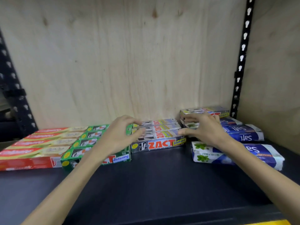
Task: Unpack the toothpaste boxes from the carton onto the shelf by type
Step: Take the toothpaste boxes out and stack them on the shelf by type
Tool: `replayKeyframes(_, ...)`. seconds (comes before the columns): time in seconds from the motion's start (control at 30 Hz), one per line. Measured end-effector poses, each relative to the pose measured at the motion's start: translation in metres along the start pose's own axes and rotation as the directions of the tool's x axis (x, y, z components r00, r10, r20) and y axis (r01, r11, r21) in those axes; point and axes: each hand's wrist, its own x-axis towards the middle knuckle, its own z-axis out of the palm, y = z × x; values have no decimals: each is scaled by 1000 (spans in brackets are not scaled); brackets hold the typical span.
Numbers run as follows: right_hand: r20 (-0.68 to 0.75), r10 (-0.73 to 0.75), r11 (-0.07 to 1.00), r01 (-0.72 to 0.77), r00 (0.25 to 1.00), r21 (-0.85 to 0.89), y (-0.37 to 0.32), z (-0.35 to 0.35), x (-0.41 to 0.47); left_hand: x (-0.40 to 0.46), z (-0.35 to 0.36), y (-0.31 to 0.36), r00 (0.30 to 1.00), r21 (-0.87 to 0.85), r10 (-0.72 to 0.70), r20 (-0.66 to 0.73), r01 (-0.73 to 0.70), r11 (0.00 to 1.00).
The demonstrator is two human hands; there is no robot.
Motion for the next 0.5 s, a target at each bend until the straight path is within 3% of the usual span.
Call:
replayKeyframes(0.07,-73,40,998,-36,997,45,13,-12,7,14,4,17,1000,-40,21,1,-21,999)
replayKeyframes(0.2,-154,60,994,-73,986,-83,44,-29,17,50,38,51,1000,-141,16,26,-12,990)
replayKeyframes(0.5,-71,301,913,-309,951,-266,104,-42,32,132,114,89,997,-156,-39,70,50,987)
